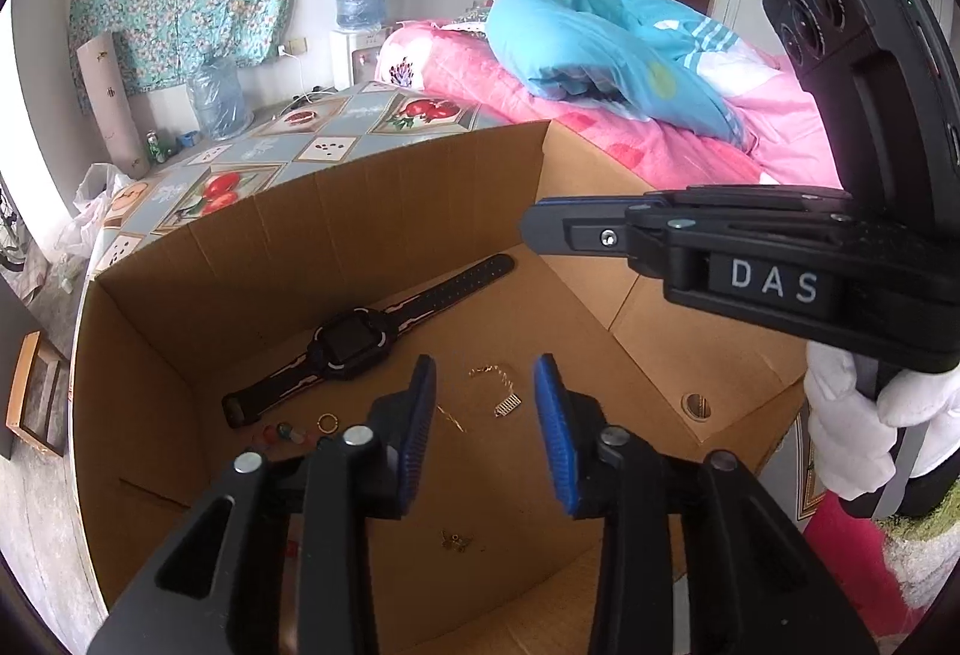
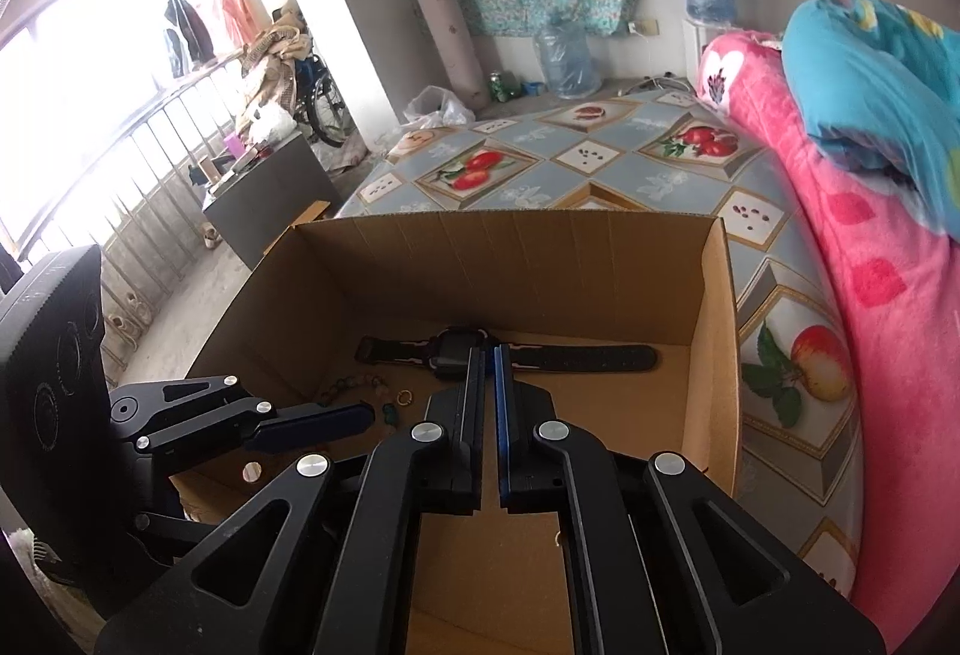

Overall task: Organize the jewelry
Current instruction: 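Carry the gold chain into the box with the right tool and open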

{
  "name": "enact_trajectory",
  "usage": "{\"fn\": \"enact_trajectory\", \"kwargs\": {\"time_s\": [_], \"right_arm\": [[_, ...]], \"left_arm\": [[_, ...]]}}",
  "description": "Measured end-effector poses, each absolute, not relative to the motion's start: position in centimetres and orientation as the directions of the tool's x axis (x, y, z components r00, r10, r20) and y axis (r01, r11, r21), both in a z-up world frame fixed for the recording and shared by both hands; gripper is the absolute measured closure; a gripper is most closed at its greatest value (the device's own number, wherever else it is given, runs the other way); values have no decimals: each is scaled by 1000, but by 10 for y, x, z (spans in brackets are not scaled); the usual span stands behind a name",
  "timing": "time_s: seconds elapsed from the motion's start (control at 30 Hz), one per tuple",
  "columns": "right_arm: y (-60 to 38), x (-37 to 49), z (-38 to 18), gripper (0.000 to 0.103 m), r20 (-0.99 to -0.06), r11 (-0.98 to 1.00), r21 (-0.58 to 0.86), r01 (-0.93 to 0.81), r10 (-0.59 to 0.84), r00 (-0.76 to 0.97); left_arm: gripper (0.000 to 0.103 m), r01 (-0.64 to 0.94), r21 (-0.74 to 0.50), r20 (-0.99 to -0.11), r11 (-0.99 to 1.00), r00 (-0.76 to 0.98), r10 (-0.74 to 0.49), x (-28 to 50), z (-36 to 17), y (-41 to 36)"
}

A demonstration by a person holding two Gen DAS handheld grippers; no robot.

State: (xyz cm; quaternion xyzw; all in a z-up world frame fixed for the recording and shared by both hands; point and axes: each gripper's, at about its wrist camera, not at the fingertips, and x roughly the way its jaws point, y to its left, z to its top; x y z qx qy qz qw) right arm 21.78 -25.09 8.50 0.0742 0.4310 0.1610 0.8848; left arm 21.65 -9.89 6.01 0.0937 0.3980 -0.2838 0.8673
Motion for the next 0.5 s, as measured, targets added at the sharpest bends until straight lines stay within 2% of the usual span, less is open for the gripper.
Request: {"fn": "enact_trajectory", "kwargs": {"time_s": [0.23, 0.3, 0.5], "right_arm": [[-262, 200, 97, 97, -712, 934, 295, -203, 357, 604], [-264, 191, 105, 97, -694, 929, 305, -207, 366, 619], [-266, 147, 133, 88, -629, 923, 309, -230, 380, 678]], "left_arm": [[66, 546, -78, -732, 834, 537, -420, 212, 62, -91], [66, 548, -76, -713, 833, 554, -429, 205, 69, -88], [63, 573, -91, -633, 815, 599, -492, 162, 96, -69]]}}
